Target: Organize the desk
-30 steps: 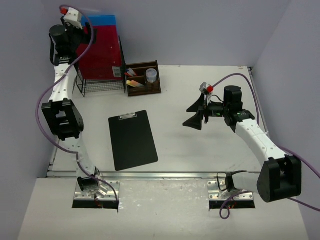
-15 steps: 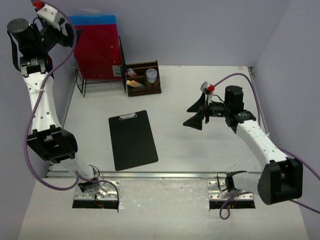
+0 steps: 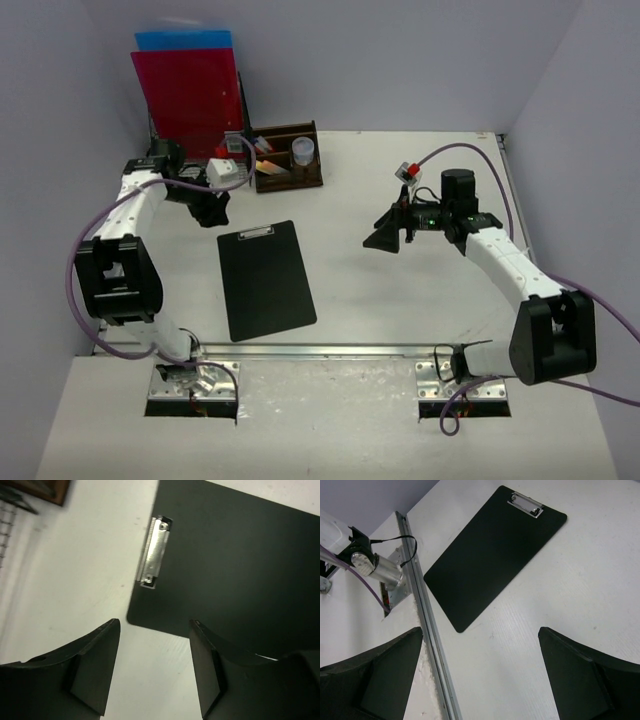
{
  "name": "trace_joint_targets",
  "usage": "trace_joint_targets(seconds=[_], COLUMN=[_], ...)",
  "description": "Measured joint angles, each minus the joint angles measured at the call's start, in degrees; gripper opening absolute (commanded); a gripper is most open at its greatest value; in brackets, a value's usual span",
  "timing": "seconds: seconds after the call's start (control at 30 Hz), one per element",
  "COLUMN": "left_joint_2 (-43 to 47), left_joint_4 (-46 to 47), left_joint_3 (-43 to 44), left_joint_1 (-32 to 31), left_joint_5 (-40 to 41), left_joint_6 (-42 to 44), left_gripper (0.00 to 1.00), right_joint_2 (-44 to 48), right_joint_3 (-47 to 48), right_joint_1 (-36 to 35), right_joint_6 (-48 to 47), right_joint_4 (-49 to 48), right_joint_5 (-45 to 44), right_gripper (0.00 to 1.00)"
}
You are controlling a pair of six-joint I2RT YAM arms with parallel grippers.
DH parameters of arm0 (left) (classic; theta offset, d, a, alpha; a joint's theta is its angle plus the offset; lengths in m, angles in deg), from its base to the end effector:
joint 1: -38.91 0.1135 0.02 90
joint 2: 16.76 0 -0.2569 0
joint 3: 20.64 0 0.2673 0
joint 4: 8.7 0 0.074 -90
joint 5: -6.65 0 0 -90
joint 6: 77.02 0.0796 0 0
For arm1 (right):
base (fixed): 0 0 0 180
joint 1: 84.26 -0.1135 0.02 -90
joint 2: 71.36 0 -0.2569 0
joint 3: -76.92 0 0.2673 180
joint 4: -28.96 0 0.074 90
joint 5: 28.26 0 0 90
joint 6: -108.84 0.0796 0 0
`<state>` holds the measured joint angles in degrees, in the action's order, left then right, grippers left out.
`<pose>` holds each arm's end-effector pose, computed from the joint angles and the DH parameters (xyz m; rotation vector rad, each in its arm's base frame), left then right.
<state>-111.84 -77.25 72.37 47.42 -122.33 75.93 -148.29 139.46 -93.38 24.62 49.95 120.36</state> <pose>0.3585 0.0030 0.2316 1.2479 2.1035 -0.4580 0.3002 0.1170 0.2305 -0.6430 1.9985 1.2574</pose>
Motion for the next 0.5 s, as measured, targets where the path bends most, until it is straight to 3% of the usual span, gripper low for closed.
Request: trace_joint_targets(seconds=[0.2, 0.5], left_joint_2=[-2.77, -16.83], left_joint_4=[5.81, 9.81], left_joint_3=[-3.72, 3.27], left_joint_1=[-7.50, -9.93], left_joint_5=[5.23, 8.82], left_joint_6=[-1.14, -1.95], left_gripper=[0.54, 0.53], right_joint_2=[-2.41, -3.47], right_joint_3=[0.50, 0.52], right_joint_1=[-0.01, -0.02], right_joint_6=[1.77, 1.95], right_joint_4=[0.00, 0.34], right_joint_5=[-0.85, -1.19], right_gripper=[0.99, 0.99])
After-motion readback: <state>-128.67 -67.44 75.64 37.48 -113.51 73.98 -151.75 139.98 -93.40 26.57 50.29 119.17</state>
